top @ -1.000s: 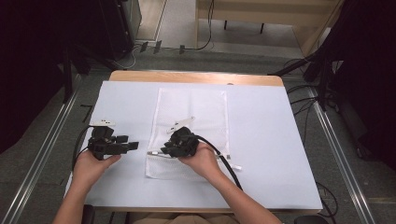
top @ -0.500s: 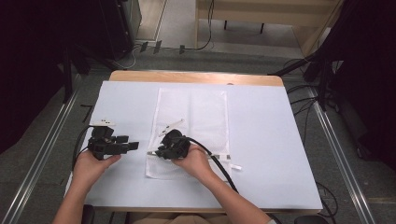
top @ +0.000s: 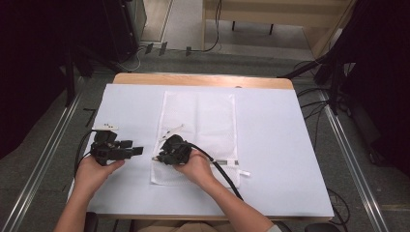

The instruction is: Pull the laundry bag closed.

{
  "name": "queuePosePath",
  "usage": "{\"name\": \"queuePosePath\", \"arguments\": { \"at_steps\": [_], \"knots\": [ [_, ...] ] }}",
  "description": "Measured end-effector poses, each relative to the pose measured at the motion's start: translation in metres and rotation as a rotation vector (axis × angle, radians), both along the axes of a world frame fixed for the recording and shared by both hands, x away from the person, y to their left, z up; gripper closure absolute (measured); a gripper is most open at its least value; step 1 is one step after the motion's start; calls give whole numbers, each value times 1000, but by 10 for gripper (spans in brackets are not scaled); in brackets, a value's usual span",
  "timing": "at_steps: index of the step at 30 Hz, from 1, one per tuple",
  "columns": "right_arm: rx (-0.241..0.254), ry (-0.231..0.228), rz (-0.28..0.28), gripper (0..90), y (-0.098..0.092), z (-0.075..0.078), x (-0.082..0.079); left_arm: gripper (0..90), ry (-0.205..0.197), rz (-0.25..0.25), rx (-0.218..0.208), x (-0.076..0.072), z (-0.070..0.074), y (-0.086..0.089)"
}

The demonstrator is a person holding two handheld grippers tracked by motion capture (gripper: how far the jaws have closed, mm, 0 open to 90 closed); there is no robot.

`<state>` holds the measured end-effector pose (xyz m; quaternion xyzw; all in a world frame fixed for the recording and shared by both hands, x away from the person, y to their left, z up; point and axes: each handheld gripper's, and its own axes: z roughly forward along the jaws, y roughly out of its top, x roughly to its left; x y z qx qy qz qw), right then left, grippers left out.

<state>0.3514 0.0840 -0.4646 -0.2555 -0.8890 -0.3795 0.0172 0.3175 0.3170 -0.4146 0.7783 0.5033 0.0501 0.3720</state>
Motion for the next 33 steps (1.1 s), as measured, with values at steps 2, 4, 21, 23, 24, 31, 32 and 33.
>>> {"name": "queuePosePath", "arguments": {
  "at_steps": [2, 4, 21, 23, 24, 31, 32, 33],
  "knots": [
    [-5, -2, -1, 812, 2, 1, -1, 377, 5, -1, 1, 0, -1, 0],
    [4, -11, 1, 859, 1, 2, -2, 376, 9, 2, 4, 0, -1, 0],
    [3, 4, 32, 833, 10, -1, -5, 376, 8, 13, 3, 1, -1, 4],
    [5, 4, 31, 837, 10, -1, -5, 376, 8, 14, 2, 1, -1, 4],
    [0, -10, 32, 847, 11, -1, -7, 376, 9, 16, 1, 1, -1, 5],
    [-20, -39, 39, 866, 15, 1, -9, 376, 2, 22, 3, 0, -1, 6],
    [-20, -39, 39, 866, 15, 1, -9, 376, 1, 20, 2, 0, -1, 6],
    [-19, -37, 42, 860, 15, 1, -10, 376, 1, 20, 2, 0, -1, 6]
  ]
}}
